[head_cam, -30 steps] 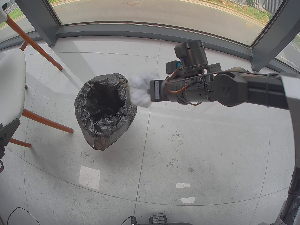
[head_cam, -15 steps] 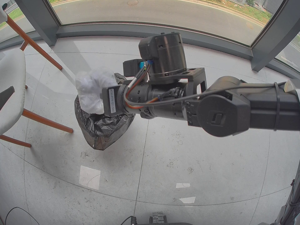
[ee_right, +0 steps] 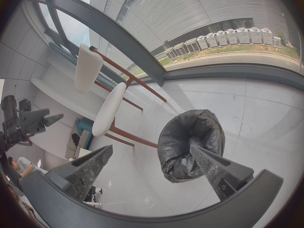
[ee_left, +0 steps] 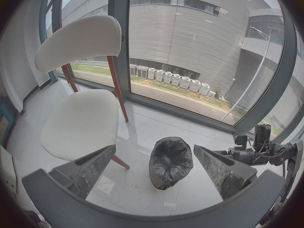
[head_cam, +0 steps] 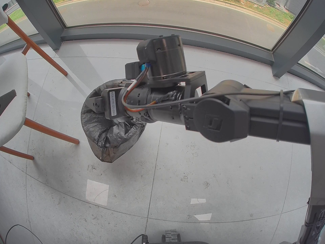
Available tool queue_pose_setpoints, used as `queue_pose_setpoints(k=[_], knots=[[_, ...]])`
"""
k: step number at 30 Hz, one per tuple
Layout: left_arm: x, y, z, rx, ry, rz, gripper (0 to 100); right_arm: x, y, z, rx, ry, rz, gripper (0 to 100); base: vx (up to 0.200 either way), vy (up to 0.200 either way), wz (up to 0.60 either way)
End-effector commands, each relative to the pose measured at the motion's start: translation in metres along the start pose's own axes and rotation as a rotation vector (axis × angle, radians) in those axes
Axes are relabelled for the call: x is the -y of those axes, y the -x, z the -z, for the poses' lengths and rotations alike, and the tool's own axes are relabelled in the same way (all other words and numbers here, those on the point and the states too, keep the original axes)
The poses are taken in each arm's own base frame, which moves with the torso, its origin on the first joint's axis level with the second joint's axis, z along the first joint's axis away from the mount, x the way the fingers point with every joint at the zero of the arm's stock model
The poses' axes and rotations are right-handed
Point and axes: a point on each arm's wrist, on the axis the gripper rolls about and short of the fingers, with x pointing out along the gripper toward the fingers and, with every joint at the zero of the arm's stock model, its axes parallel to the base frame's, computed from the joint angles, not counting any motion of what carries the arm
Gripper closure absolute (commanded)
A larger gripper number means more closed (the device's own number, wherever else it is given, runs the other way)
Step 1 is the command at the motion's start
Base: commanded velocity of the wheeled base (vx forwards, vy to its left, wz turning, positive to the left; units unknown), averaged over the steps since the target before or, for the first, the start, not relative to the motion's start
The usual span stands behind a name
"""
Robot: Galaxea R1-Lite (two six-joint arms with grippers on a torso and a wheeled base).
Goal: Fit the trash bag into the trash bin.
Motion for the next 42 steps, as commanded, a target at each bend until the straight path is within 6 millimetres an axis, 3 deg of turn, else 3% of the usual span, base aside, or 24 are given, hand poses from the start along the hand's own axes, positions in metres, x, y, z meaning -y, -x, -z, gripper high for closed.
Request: queue_pose_setpoints(k=[1,2,3,4,5,6,8,13,18,23,24,28,29,30,31,32,34,35,36,38,42], knots=[[0.000,0.003,0.000,0.008,0.002,0.000,0,0.015,0.057,-0.059,0.165,-0.022,0.089,0,0.000,0.000,0.00],[0.000,0.006,0.001,0.011,0.002,-0.001,0,0.021,0.079,-0.077,0.218,-0.026,0.113,0,0.000,0.000,0.00],[0.000,0.006,0.001,0.011,0.002,-0.001,0,0.021,0.079,-0.077,0.218,-0.026,0.113,0,0.000,0.000,0.00],[-0.001,0.010,0.004,0.015,0.002,-0.005,0,0.033,0.128,-0.108,0.304,-0.024,0.155,0,0.000,0.000,0.00],[-0.002,0.012,0.006,0.015,0.002,-0.008,0,0.037,0.145,-0.112,0.307,-0.025,0.175,0,0.000,0.000,0.00],[-0.003,0.015,0.010,0.010,0.002,-0.011,0,0.045,0.176,-0.116,0.301,-0.028,0.219,0,0.000,0.000,0.00],[-0.005,0.021,0.019,0.003,0.002,-0.022,0,0.060,0.219,-0.114,0.273,-0.042,0.305,0,0.000,0.000,0.00],[-0.013,0.039,0.057,-0.040,0.002,-0.057,0,0.098,0.309,-0.071,0.220,-0.096,0.553,0,0.000,0.000,0.00],[-0.019,0.056,0.084,-0.053,0.001,-0.041,0,0.100,0.370,-0.002,0.183,-0.154,0.733,0,0.000,0.000,0.00],[-0.022,0.068,0.103,-0.058,0.001,-0.018,0,0.088,0.397,0.064,0.161,-0.181,0.790,0,0.000,0.000,0.00],[-0.024,0.070,0.111,-0.065,0.000,-0.021,0,0.083,0.404,0.089,0.144,-0.186,0.806,0,0.000,0.000,0.00],[-0.028,0.080,0.132,-0.063,0.000,-0.018,0,0.076,0.413,0.141,0.103,-0.202,0.813,0,0.000,0.000,0.00],[-0.030,0.085,0.143,-0.060,0.000,-0.014,0,0.076,0.415,0.164,0.079,-0.210,0.816,0,0.000,0.000,0.00],[-0.031,0.086,0.145,-0.059,0.000,-0.012,0,0.075,0.415,0.168,0.079,-0.210,0.816,0,0.000,0.000,0.00],[-0.033,0.091,0.160,-0.069,-0.003,0.000,0,0.074,0.417,0.189,0.094,-0.209,0.816,0,0.000,0.000,0.00],[-0.034,0.093,0.162,-0.070,-0.004,0.003,0,0.073,0.418,0.193,0.099,-0.207,0.815,0,0.000,0.000,0.00],[-0.039,0.106,0.189,-0.075,-0.068,0.035,0,0.072,0.420,0.231,0.132,-0.166,0.805,0,0.000,0.000,0.00],[-0.040,0.108,0.195,-0.075,-0.084,0.042,0,0.072,0.420,0.238,0.134,-0.149,0.803,0,0.000,0.000,0.00],[-0.043,0.113,0.208,-0.070,-0.140,0.059,0,0.073,0.420,0.262,0.143,-0.067,0.793,0,0.000,0.000,0.00],[-0.043,0.116,0.207,-0.045,-0.174,0.107,0,0.067,0.426,0.271,0.239,0.066,0.755,0,0.000,0.000,0.00],[-0.042,0.115,0.208,-0.046,-0.183,0.120,0,0.068,0.424,0.274,0.215,0.098,0.706,0,0.000,0.000,0.00]])
